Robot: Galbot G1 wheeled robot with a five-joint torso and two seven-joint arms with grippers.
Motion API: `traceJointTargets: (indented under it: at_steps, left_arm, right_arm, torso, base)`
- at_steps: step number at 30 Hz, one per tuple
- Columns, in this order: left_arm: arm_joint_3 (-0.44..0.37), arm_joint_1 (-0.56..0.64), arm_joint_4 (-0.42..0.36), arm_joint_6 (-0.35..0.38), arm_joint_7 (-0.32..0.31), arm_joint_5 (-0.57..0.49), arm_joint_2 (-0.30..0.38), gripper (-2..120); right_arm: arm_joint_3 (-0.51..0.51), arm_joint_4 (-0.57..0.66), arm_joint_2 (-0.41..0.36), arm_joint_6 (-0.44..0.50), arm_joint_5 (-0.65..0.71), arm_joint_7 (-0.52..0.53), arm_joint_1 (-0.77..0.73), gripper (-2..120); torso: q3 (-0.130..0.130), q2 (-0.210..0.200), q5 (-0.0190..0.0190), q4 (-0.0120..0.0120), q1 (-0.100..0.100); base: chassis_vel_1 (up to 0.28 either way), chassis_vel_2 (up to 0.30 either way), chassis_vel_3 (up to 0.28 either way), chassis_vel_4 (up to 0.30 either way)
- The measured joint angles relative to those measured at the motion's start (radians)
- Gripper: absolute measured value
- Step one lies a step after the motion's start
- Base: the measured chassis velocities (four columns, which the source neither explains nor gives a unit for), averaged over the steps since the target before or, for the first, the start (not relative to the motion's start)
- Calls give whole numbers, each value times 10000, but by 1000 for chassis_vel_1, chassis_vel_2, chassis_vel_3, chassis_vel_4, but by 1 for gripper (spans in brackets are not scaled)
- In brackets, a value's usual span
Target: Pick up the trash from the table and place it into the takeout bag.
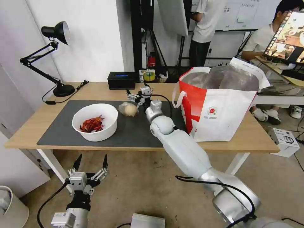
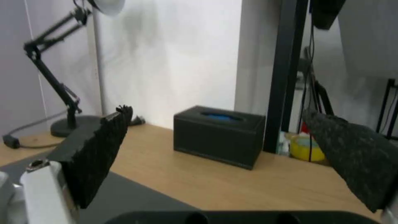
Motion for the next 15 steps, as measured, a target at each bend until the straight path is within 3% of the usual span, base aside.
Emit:
traceJointTargets:
  at_steps: [11, 15]
  left_arm:
    - [114, -18, 202, -15, 26, 185, 2, 100]
    - [167, -72, 347, -29, 36, 255, 2, 100]
  right_arm:
    - [-1, -1145, 334, -1689, 556, -354, 686, 100]
    - [-18, -1471, 338, -1862, 640, -586, 785, 100]
  torso:
    - [0, 0, 1, 0, 0]
    - [0, 0, 1, 0, 0]
  base:
    - [0, 0, 0, 0]
    - [0, 0, 0, 0]
